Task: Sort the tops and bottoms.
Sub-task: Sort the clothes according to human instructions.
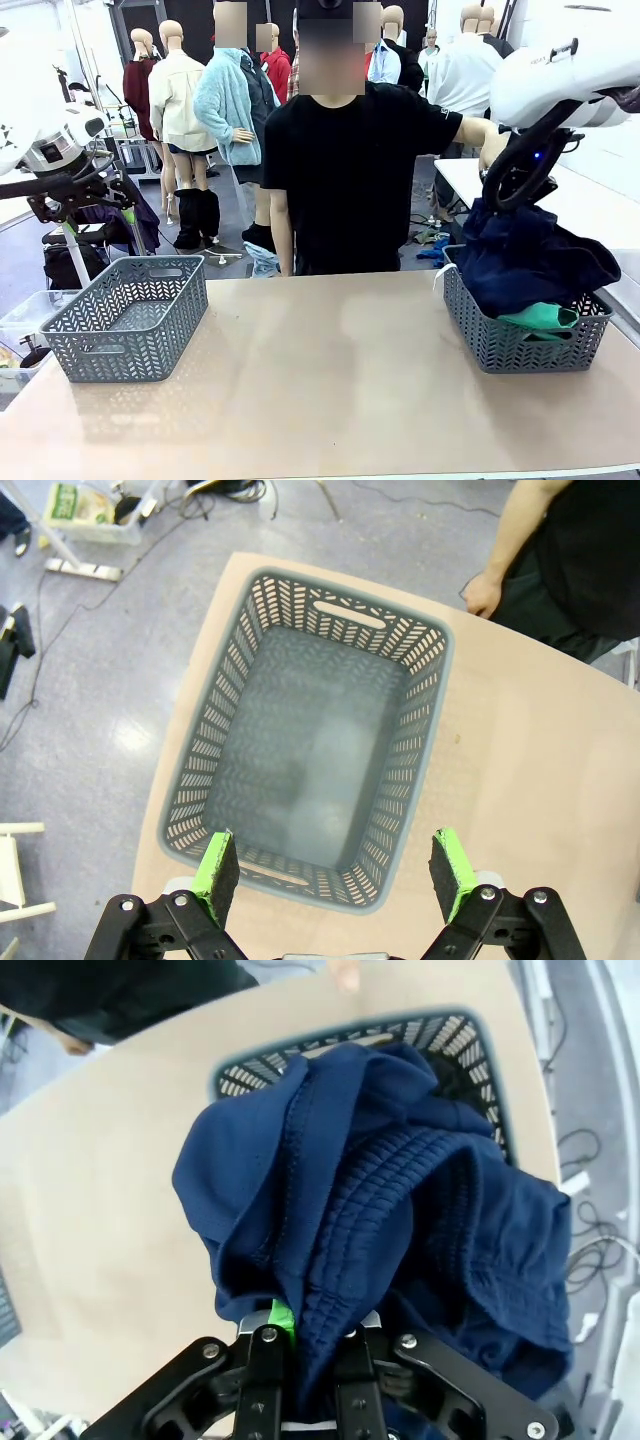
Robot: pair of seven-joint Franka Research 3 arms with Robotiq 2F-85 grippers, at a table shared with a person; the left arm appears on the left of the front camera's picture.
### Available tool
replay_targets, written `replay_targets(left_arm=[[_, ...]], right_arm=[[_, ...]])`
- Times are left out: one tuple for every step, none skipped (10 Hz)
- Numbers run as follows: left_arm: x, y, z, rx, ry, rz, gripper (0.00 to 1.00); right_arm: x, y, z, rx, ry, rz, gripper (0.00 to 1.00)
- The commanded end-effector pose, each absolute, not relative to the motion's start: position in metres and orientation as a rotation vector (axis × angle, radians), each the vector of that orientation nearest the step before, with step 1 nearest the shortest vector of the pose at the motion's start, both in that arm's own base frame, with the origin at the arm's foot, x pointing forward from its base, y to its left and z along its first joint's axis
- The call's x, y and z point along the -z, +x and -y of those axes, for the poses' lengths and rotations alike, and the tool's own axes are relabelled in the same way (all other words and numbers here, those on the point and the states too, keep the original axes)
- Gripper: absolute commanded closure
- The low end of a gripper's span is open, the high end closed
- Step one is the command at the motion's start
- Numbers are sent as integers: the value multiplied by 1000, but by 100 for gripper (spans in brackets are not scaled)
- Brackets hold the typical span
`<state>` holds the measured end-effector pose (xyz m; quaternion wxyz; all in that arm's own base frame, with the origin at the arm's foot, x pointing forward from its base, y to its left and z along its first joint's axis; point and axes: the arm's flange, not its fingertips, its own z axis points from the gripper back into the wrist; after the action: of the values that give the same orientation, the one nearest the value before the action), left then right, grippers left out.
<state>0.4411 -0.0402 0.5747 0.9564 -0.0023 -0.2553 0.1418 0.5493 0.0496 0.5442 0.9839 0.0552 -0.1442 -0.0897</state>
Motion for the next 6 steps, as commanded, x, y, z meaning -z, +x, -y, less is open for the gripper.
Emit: replay_targets(left_arm=[[-575,440,41,-311,-20,512,0],[-575,440,41,-311,-20,512,0],[-575,440,41,-311,-20,512,0],[-575,440,41,-311,-20,512,0],[-575,440,41,-311,-20,512,0],[-575,440,41,-311,-20,512,0]], right_arm=[[-547,536,-52,222,95,339,85],[-552,534,-51,227,95,353,66],[-556,531,-50,234,84,359,47],[-561,527,-49,281,74,365,28],[-567,520,-48,282,63,380,9],[-574,515,-45,296,49,399,0]])
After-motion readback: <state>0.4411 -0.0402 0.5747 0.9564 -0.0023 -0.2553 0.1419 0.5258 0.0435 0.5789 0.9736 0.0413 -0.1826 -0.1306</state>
